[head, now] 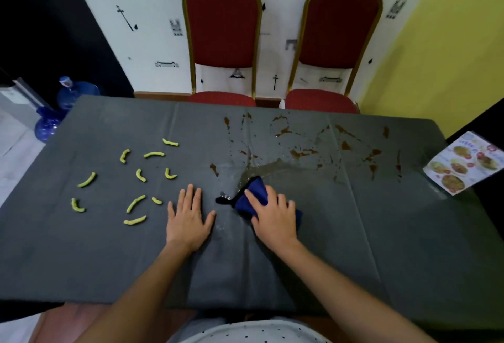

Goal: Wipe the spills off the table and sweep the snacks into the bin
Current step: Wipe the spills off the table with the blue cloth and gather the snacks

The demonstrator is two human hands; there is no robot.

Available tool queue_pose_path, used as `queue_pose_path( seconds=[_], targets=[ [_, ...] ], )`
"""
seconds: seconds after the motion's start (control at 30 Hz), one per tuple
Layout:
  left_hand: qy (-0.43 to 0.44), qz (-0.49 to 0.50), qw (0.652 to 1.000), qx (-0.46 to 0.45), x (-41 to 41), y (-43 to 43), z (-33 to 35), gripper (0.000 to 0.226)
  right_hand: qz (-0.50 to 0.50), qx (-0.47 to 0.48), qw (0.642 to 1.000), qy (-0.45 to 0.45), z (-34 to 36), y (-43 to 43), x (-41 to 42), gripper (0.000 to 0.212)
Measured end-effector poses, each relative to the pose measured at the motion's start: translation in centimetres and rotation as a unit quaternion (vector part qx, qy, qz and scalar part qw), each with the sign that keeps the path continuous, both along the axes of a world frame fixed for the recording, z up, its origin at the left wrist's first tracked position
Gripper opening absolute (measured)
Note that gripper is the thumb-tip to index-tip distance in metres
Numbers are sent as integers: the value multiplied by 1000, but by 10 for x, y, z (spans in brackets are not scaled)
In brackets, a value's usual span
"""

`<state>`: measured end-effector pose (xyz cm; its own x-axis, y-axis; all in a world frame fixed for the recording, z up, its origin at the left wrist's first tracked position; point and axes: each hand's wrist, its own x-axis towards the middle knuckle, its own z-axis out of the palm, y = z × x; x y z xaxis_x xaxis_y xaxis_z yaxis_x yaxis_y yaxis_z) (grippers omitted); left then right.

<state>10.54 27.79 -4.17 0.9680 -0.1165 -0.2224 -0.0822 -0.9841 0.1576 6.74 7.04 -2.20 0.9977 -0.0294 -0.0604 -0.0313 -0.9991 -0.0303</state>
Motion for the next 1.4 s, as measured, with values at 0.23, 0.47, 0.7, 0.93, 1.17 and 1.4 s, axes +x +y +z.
queue_pose_path(
  seconds=[0.23,0.47,0.7,0.93,1.17,1.4],
  targets=[
    [30,-31,999,25,4,3,7,80,-48,-5,999,-12,-2,-2,81,63],
    [-20,-41,999,30,2,12,-2,88,-60,-21,998,-10,-4,1,90,64],
    [-26,-19,999,31,1,10,-10,94,46,-31,998,-20,-6,10,54,68],
    [-29,-18,999,19,-1,10,-6,93,-106,18,994,-7,-1,25,126,59],
    [-29,-24,999,23,1,11,-10,91,-34,9,999,-33,-7,88,116,62],
    [-25,-20,999,17,1,11,-9,92,-10,-22,1000,7,-4,73,132,71]
  ],
)
